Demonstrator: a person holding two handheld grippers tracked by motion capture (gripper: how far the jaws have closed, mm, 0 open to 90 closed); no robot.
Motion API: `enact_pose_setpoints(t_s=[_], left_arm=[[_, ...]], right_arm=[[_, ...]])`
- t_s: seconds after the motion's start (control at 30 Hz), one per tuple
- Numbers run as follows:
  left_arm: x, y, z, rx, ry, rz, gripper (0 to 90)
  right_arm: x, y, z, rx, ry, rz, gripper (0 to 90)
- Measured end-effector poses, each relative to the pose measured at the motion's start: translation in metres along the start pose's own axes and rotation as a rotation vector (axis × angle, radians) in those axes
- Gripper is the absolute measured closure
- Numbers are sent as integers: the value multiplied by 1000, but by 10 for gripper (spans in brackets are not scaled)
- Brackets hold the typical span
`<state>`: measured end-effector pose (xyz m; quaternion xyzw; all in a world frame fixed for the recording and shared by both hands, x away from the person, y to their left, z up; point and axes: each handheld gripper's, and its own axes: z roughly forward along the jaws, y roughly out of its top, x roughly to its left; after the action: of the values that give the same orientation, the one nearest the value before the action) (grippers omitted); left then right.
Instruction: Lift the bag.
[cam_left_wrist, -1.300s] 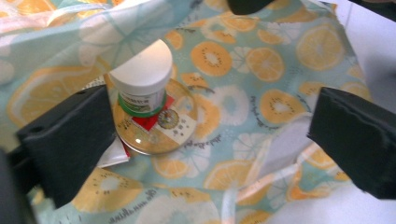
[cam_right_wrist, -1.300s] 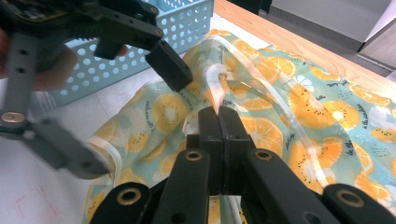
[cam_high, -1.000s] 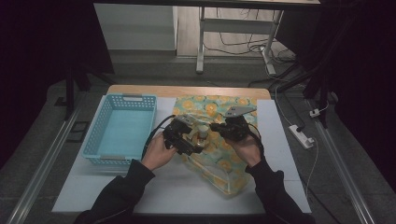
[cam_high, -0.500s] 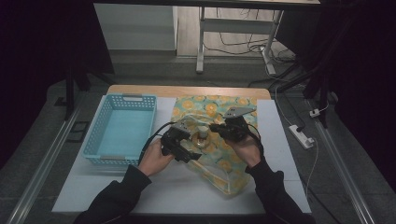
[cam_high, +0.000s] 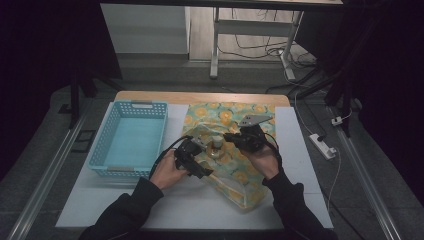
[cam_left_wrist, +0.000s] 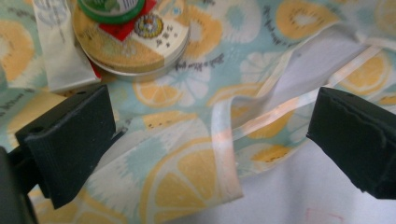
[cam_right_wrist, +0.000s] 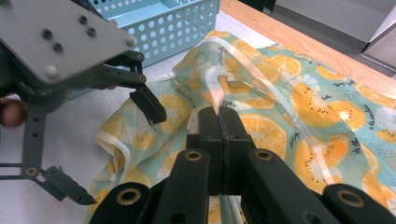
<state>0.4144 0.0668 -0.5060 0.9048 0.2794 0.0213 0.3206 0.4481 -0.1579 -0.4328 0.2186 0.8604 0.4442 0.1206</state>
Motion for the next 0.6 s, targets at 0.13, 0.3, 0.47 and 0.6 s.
enact_pose_setpoints(t_s=[0.13, 0.3, 0.47, 0.6], left_arm=[[0, 0, 6, 18, -20, 18, 19], [-4, -1, 11, 62, 27, 68, 121], [-5, -1, 10, 96, 35, 78, 407], [-4, -2, 9, 94, 18, 67, 555]], right_arm=[[1, 0, 1, 3, 5, -2, 895], [0, -1, 1, 6, 5, -1, 895], [0, -1, 2, 7, 6, -1, 895], [0, -1, 2, 9, 7, -1, 895]])
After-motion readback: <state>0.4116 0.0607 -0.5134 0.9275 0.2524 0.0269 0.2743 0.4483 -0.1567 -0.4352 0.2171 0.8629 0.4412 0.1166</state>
